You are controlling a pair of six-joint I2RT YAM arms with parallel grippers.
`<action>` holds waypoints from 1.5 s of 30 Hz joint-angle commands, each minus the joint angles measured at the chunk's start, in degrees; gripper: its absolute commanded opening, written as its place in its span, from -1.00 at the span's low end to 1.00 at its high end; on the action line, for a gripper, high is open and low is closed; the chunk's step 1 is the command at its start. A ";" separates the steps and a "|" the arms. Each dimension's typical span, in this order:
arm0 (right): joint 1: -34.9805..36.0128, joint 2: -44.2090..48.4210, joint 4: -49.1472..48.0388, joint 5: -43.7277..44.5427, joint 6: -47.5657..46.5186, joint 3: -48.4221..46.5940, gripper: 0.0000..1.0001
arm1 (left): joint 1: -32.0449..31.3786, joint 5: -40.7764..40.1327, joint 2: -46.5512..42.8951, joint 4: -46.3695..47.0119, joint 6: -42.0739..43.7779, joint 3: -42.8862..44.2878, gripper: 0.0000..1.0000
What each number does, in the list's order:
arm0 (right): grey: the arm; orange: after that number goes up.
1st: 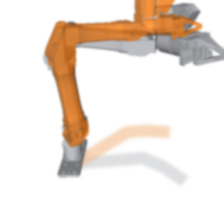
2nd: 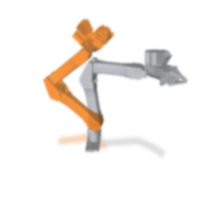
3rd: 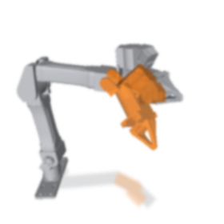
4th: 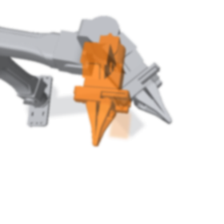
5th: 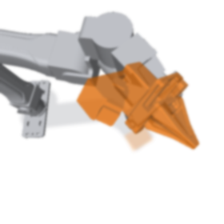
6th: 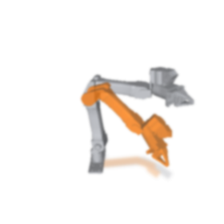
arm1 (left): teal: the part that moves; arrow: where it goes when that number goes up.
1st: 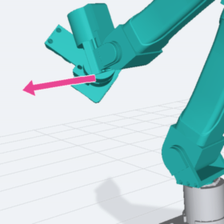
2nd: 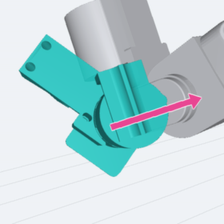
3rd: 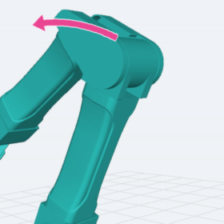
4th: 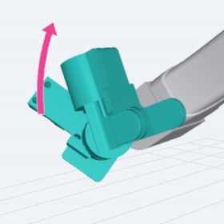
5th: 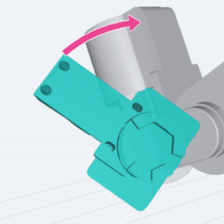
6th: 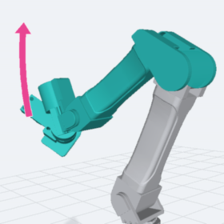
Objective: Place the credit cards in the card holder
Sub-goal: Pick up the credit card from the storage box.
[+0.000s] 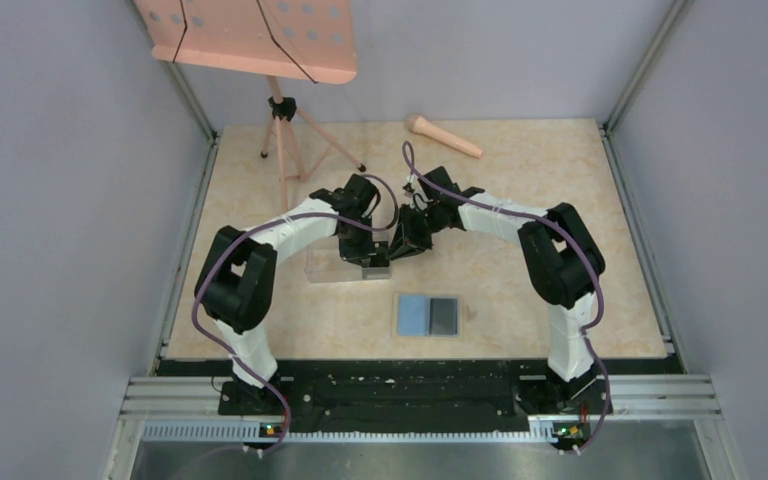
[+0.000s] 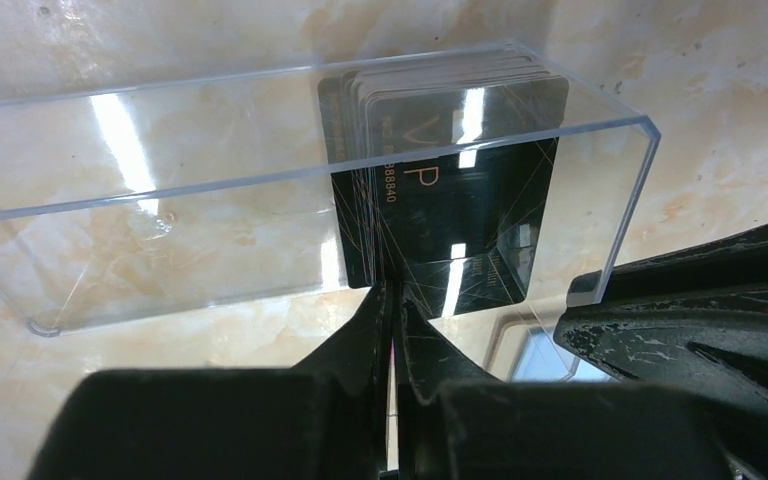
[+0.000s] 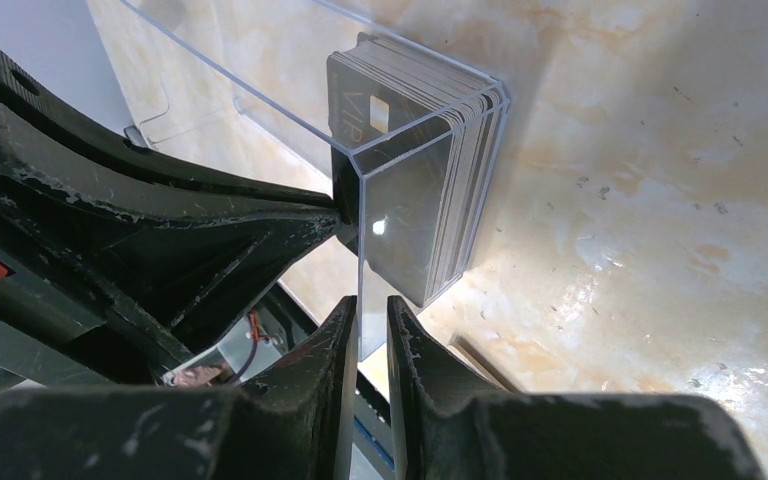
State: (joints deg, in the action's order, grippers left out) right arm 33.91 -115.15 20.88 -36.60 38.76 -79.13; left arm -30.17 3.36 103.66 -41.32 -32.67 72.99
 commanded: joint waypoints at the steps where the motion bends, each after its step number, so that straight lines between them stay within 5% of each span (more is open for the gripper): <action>1: 1.07 3.44 -0.64 -1.37 -0.19 0.28 -0.67 | -1.58 2.27 0.03 1.72 -0.29 2.54 -0.98; 23: 1.20 3.63 -0.67 -1.28 -0.34 0.87 -0.67 | -1.59 3.82 -5.85 3.58 -2.58 3.79 -0.98; 33: 1.15 3.62 -0.67 -1.28 -0.37 0.97 -0.67 | -1.53 5.04 -5.20 5.31 -3.55 2.21 -0.67; 38: 1.18 3.71 -0.67 -1.27 -0.44 1.11 -0.67 | -0.55 -0.64 -5.41 1.48 -3.16 2.13 -0.20; 45: 1.18 4.03 -0.63 -1.11 -0.49 1.17 -0.67 | 2.46 0.76 -4.93 1.11 -0.94 0.49 -0.18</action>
State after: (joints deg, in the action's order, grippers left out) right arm 33.98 -114.61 20.58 -36.73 38.70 -78.35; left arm -29.21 4.01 100.20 -39.88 -35.40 74.59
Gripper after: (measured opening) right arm 0.164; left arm 0.408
